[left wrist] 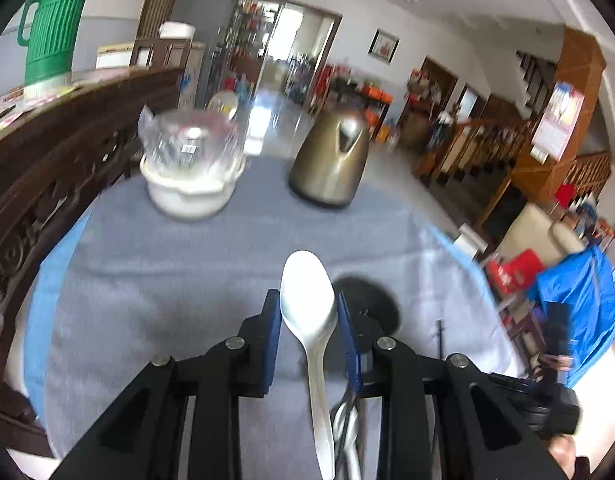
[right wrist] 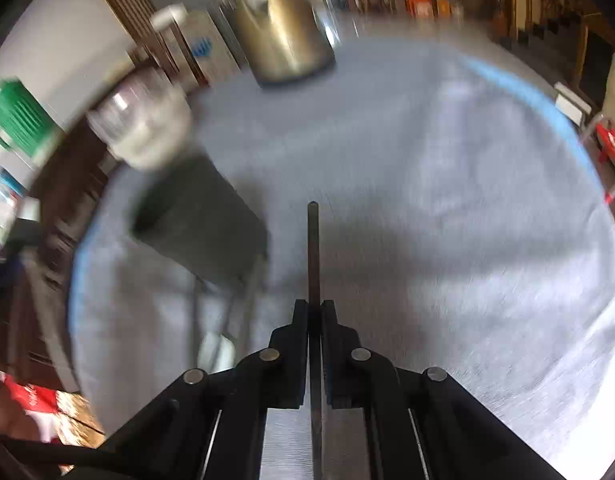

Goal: Organize utensils
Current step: 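Lift the chopstick with the right tool while the left tool lifts the spoon into the cup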

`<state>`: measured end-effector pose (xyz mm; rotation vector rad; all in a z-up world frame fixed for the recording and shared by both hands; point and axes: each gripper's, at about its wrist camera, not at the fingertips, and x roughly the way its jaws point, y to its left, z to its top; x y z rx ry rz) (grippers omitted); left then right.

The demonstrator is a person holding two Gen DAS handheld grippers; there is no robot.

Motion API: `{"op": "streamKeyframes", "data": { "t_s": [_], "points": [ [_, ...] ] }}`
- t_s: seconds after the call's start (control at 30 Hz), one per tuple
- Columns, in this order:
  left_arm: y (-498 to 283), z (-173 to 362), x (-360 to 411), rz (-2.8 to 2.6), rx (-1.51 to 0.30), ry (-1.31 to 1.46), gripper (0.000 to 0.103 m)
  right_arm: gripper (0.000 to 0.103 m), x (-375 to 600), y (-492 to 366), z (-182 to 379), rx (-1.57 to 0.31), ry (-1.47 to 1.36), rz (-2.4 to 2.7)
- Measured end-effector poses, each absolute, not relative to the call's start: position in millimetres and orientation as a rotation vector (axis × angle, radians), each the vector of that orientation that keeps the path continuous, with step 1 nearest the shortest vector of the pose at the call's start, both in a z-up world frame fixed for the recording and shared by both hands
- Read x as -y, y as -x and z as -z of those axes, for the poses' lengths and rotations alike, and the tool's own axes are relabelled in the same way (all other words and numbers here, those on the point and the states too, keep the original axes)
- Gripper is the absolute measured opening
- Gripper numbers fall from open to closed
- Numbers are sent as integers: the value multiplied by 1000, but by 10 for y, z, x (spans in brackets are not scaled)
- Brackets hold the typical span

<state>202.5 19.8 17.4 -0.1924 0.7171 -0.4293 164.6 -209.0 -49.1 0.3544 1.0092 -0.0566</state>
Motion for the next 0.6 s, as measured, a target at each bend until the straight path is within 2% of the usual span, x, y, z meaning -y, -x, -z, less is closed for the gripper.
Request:
{"op": "streamKeyframes", "data": {
  "t_s": [0.13,0.33,0.47,0.6],
  "points": [
    [-2134,-369,-139,451,-640,257,30,6,2143,-1446,-186,-767,-379,16],
    [-2304,-581,43,416,-494,299,30,6,2130,-1440,-826,-468,-422,-3],
    [-2410,-547,184,382,-387,319,30,6,2056,-1460,-1043,-303,-454,7],
    [-2576,-296,300,370,-399,311,30,6,1904,-1616,-1041,-191,-422,42]
  ]
}}
